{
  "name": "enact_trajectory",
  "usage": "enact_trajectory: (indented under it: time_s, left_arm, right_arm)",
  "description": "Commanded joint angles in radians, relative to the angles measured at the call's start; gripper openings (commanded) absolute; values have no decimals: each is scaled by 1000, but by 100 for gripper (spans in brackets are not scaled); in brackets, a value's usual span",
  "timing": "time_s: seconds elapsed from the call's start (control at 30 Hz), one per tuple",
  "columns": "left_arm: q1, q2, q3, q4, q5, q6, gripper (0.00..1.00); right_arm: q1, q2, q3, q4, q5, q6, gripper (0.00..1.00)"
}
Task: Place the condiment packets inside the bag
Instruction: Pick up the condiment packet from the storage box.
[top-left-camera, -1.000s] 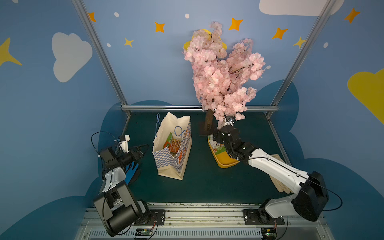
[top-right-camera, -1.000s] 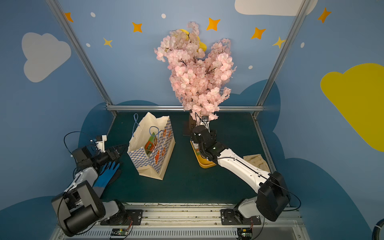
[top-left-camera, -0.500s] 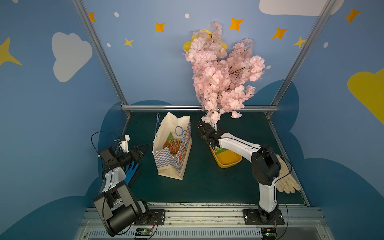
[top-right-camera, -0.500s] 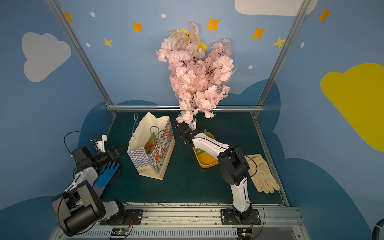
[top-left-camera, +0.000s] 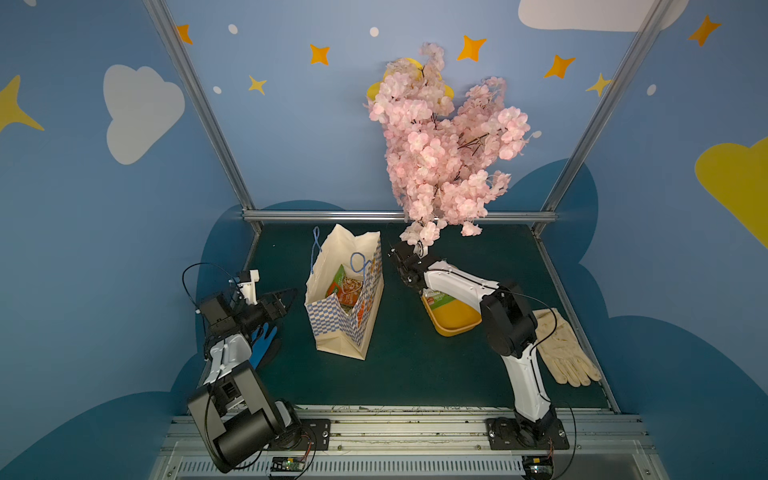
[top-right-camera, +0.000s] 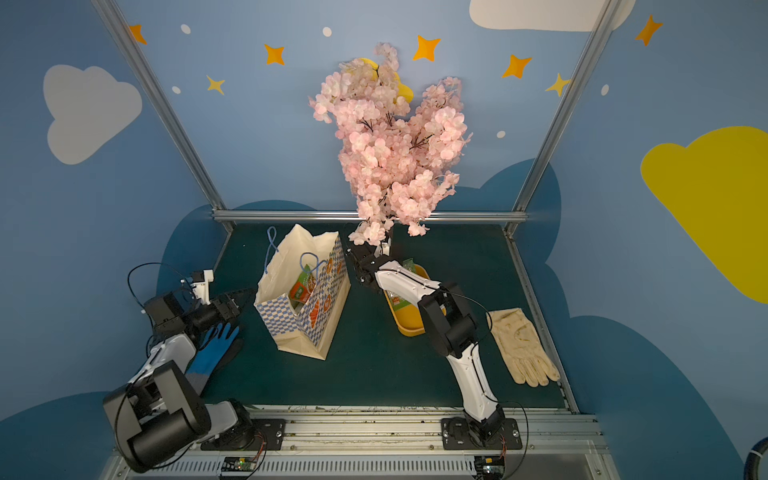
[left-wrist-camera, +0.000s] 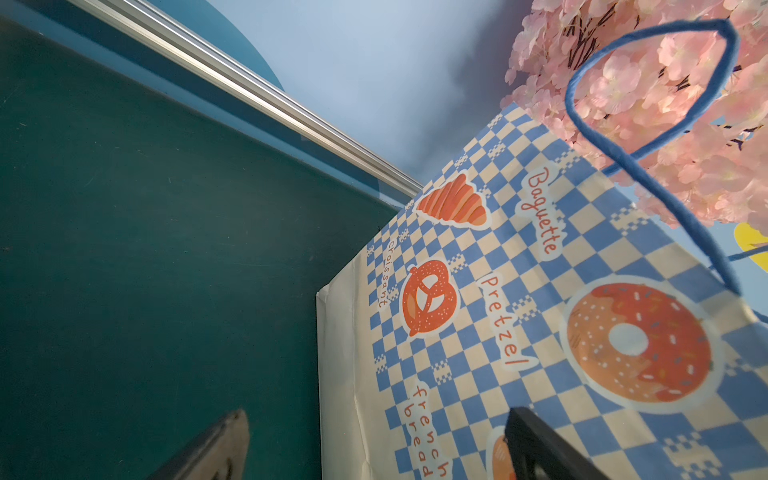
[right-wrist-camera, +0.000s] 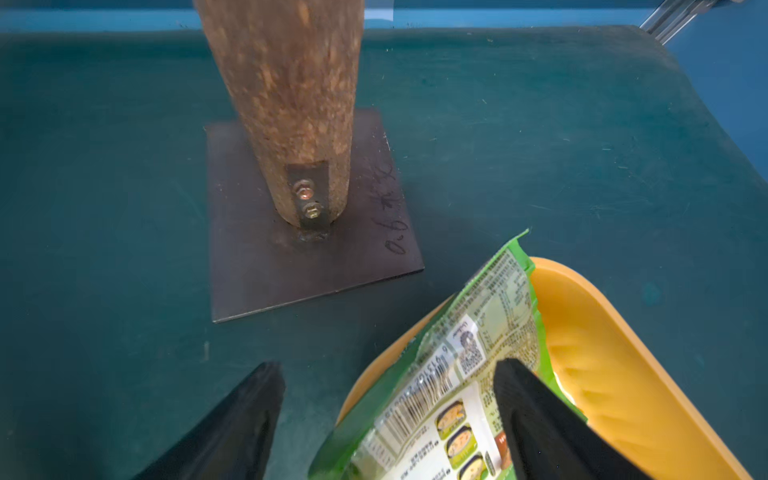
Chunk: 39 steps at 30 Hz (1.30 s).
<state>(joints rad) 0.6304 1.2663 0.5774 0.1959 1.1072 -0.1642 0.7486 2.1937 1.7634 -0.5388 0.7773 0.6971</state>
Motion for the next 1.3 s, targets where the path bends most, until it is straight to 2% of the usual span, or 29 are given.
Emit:
enact_trajectory:
  time_s: [0.0, 0.13, 0.3, 0.67, 1.03, 1.27]
  left_arm:
    - [4, 2, 4, 16, 20, 1, 100]
    - [4, 3, 4, 16, 22, 0, 100]
    - [4, 0, 3, 17, 19, 0, 100]
    - [4, 1, 4, 16, 19, 2, 100]
    - [5, -2, 2, 15, 17, 1, 100]
    - [4, -2, 2, 16, 19, 2, 100]
  right_arm:
    - [-17, 14, 21, -40, -18, 36, 79]
    - [-29, 16, 13, -30, -36, 48, 69]
    - [-36, -1, -14, 5, -51, 49, 50]
    - [-46, -103, -114, 77, -58, 67, 0]
    - [-37, -279, -253, 172, -59, 63, 0]
    - [24, -449, -392, 239, -4, 32, 0]
